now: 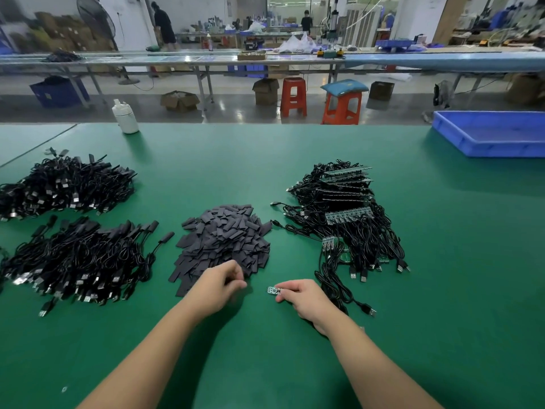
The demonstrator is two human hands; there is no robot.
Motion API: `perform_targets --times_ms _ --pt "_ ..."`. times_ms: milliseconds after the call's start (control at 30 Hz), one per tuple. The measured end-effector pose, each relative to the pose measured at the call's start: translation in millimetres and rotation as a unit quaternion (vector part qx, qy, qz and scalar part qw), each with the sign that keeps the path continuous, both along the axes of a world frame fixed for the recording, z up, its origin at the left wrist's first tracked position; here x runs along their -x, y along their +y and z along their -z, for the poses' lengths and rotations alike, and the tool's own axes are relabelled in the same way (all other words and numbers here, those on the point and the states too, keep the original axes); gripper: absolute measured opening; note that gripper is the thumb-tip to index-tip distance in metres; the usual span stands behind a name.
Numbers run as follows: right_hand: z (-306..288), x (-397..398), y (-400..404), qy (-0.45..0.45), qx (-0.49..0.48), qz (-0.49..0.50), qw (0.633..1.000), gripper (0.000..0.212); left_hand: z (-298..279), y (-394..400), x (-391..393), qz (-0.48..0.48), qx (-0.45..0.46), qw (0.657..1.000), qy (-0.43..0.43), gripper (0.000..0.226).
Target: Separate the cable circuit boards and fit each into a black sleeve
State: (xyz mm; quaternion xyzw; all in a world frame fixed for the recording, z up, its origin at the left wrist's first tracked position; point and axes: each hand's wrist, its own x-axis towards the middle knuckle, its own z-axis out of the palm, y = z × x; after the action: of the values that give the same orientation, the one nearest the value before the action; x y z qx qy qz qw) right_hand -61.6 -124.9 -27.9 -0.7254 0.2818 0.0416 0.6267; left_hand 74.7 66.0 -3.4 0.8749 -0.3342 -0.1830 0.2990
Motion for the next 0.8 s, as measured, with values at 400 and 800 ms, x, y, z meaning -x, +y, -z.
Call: perform_targets --times_ms 400,800 --pt "3 0 -1 0.007 -0.009 0.005 1.0 0.019 21 -21 29 -0.001 -0.001 1.0 -0.02 0.041" --pt "-1 2 0 0.003 -0.013 -0.01 1.0 0.022 25 -18 16 0.061 -0.138 0.975 -0.164 0.03"
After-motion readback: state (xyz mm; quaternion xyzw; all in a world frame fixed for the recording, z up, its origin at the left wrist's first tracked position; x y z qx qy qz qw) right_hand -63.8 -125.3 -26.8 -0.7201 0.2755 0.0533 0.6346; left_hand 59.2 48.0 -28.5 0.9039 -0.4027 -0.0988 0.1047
